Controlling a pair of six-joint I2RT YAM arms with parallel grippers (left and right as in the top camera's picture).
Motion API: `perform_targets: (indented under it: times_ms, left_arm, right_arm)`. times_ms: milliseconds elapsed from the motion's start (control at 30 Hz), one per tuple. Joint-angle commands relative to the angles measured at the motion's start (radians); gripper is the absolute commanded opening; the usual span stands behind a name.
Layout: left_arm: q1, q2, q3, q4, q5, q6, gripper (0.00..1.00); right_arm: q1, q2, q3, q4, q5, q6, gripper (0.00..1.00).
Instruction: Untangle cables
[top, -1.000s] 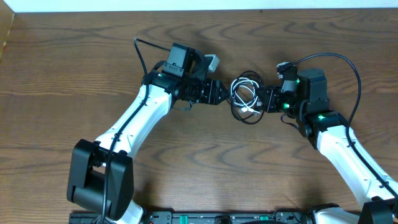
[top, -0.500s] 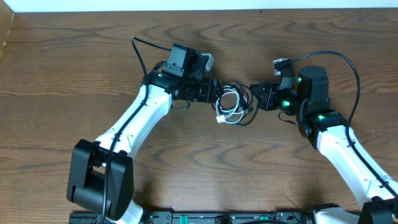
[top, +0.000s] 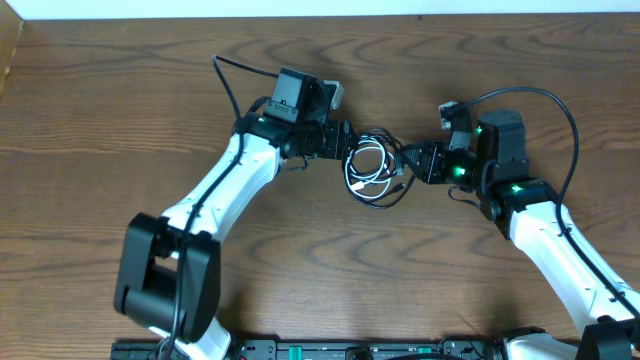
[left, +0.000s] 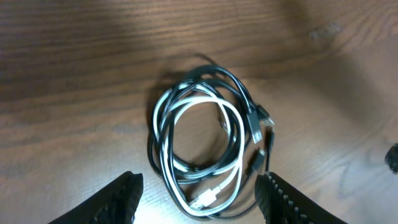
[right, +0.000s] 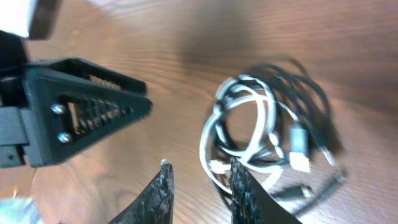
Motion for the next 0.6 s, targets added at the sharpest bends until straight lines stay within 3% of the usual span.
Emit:
perform_targets:
  times_ms: [0,300,567]
  left_arm:
    - [0.002,0.071,-0.005,0.039,-0.017,0.005,0.62]
    - [-0.003,0.205,-0.005,0.079,-0.08,-0.003,0.62]
    - [-0.063,0.288,-0.005,0.211,-0.113,0.006,0.63]
  right_arm:
    - [-0.003,0.0,0.0,-0.035,0.116,0.0,0.29]
    - [-0.003,0.0,0.0,-0.046,0.131,0.0,0.31]
    - [-0.003,0.0,0.0,-0.049,0.131,0.0,0.31]
